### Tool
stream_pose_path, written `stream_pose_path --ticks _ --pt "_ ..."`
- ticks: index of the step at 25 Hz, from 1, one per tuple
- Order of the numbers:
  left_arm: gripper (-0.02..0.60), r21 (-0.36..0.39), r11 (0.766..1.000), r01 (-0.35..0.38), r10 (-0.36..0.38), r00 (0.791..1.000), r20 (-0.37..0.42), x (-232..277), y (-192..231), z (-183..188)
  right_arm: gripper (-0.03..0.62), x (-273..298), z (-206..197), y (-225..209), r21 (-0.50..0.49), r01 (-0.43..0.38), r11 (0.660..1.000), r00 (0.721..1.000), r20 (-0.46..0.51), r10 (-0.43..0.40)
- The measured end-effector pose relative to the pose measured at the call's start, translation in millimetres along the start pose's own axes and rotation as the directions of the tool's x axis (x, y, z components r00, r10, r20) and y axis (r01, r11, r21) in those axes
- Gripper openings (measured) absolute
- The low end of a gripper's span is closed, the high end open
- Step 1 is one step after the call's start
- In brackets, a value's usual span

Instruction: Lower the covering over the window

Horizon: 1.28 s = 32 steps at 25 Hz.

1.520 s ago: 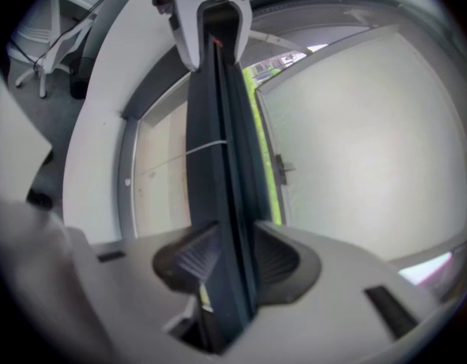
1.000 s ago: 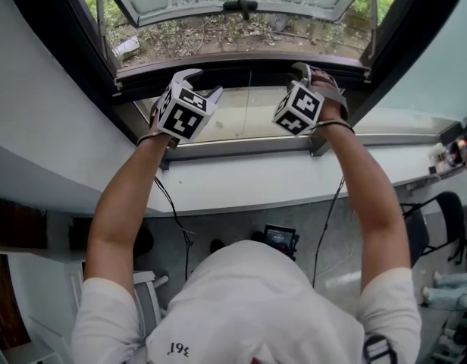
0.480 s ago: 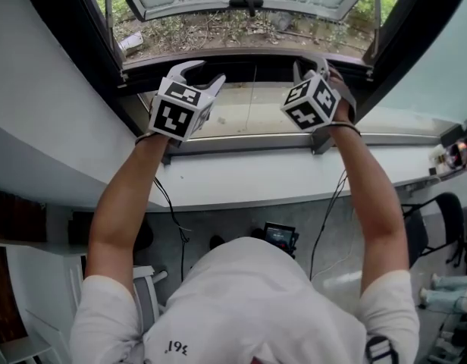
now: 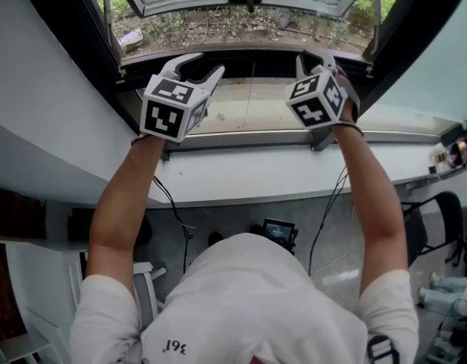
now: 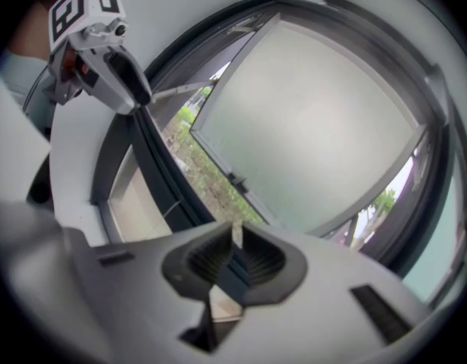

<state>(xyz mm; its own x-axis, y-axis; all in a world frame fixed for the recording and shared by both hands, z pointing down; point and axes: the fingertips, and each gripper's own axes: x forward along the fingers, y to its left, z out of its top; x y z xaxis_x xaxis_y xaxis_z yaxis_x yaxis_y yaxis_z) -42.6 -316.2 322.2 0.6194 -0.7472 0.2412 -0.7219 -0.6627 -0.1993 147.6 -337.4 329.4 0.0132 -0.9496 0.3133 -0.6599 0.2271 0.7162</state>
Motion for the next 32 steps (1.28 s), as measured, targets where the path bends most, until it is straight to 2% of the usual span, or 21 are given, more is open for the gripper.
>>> stream_pose_path --ticks 5,9,16,21,27,32 --pt "0.162 -0.045 0.999 0.008 -0.006 0.999 0.048 -10 -7 7 0.049 -9 -3 -2 0.103 -0.015 0.995 1.0 0.022 0.013" --pt "0.11 -0.104 0.994 0.017 -0.008 0.996 0.092 -20 -12 13 0.044 -18 -3 -3 0.176 -0.028 0.984 0.999 0.043 0.021" --pt "0.061 -0.188 0.981 0.044 -0.016 0.989 0.149 -43 -29 7 0.04 -42 -5 10 0.336 -0.092 0.938 0.993 0.096 0.063" --pt "0.054 -0.249 0.967 0.062 -0.023 0.988 0.155 -52 -39 -15 0.038 -54 -9 25 0.382 -0.12 0.916 0.99 0.111 0.084" --pt "0.044 -0.321 0.944 0.076 -0.024 0.986 0.165 -66 -49 -34 0.038 -70 -12 41 0.463 -0.162 0.872 0.984 0.137 0.11" --pt "0.04 -0.351 0.932 0.094 -0.036 0.985 0.168 -77 -56 -45 0.038 -82 -15 58 0.477 -0.175 0.861 0.983 0.142 0.121"
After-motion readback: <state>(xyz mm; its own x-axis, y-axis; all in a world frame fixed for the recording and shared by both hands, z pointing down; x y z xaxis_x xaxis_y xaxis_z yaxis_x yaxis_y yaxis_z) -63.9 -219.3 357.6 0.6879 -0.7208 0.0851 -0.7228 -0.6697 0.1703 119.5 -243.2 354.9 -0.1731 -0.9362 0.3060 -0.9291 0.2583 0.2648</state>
